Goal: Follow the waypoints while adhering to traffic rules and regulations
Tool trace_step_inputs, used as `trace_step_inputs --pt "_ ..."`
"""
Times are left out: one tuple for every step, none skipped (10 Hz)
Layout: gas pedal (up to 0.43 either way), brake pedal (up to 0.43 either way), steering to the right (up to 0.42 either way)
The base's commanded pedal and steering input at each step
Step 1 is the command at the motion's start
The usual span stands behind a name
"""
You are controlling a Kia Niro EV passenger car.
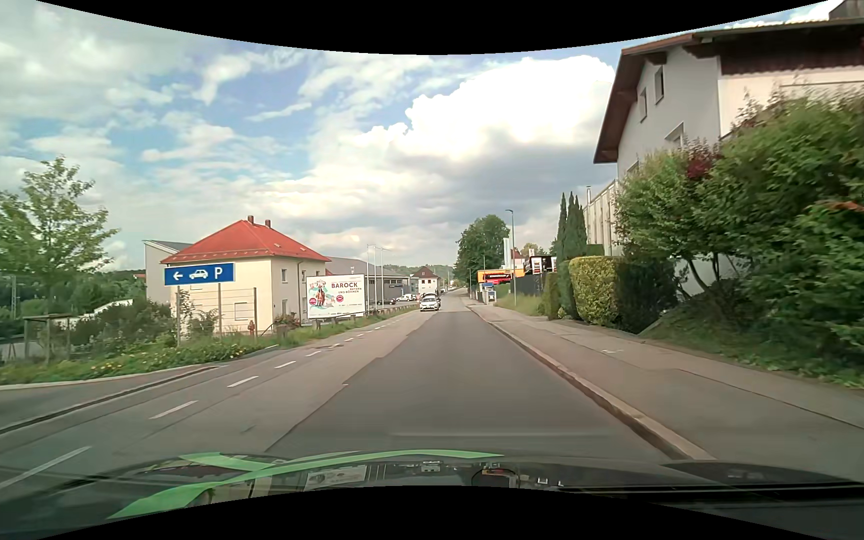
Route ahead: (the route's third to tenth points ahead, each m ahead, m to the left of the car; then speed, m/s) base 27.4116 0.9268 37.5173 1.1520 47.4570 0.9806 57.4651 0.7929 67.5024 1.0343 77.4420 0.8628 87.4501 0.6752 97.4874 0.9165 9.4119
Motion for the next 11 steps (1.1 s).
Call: trace_step_inputs --pt "0.098 0.0 0.002" --pt "0.098 0.0 -0.001" --pt "0.098 0.0 -0.005" --pt "0.098 0.0 -0.005" --pt "0.098 0.0 -0.005" --pt "0.11 0.0 -0.005" --pt "0.11 0.0 -0.005" --pt "0.13 0.0 -0.005" --pt "0.15 0.0 -0.005" --pt "0.169 0.0 -0.005" --pt "0.169 0.0 -0.005"
